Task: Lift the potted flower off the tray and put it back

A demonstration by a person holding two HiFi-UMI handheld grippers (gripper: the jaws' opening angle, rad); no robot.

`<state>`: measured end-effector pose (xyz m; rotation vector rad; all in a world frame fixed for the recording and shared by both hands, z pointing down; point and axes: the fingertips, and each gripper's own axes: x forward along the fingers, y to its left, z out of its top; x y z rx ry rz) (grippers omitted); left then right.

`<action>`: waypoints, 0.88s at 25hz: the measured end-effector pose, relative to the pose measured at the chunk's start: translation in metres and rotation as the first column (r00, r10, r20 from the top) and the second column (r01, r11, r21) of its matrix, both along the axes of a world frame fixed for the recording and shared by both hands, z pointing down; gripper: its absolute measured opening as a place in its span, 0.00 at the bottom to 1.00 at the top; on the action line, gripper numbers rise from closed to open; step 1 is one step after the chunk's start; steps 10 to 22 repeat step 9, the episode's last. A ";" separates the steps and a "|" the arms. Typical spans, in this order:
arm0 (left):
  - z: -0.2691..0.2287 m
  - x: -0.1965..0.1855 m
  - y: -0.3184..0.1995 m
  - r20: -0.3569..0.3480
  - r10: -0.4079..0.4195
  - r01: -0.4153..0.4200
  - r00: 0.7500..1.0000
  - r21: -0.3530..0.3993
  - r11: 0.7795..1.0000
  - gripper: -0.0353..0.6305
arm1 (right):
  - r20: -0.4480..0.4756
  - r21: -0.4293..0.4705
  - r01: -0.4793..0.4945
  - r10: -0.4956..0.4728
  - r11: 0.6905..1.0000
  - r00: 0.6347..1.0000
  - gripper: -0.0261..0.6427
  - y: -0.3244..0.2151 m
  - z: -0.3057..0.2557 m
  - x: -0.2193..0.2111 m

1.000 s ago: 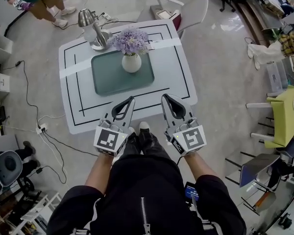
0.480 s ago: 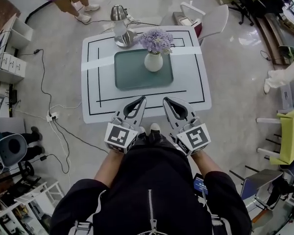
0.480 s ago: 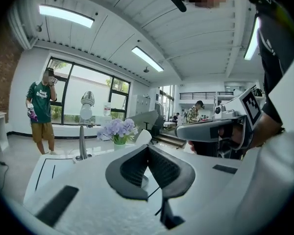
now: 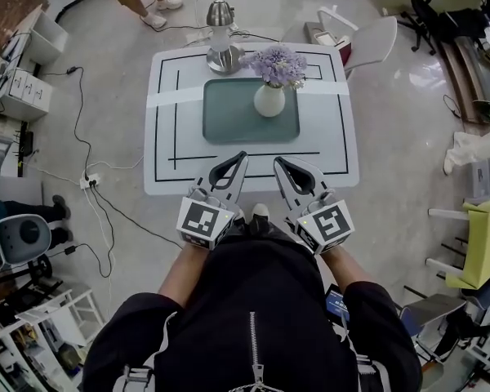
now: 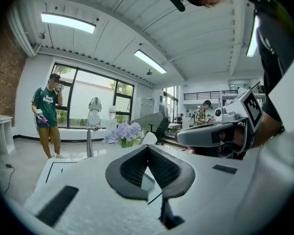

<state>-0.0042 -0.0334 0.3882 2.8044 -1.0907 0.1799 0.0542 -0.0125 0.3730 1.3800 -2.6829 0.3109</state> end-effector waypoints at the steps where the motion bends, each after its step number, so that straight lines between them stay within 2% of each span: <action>1: -0.001 0.000 0.000 0.000 -0.002 0.002 1.000 0.001 1.000 0.06 | -0.005 0.004 0.004 -0.004 1.000 1.000 0.05 0.000 -0.001 0.000; 4: -0.002 0.000 -0.002 0.003 -0.008 0.008 1.000 0.007 1.000 0.06 | -0.014 0.009 0.013 -0.013 1.000 1.000 0.05 -0.003 -0.004 0.001; 9: -0.005 -0.006 -0.009 0.046 -0.052 0.053 0.998 -0.017 0.998 0.06 | -0.024 0.011 0.026 -0.026 1.000 0.999 0.05 -0.005 -0.002 0.000; 22: -0.005 -0.006 -0.009 0.046 -0.052 0.053 0.998 -0.017 0.998 0.06 | -0.024 0.011 0.026 -0.026 1.000 0.999 0.05 -0.005 -0.002 0.000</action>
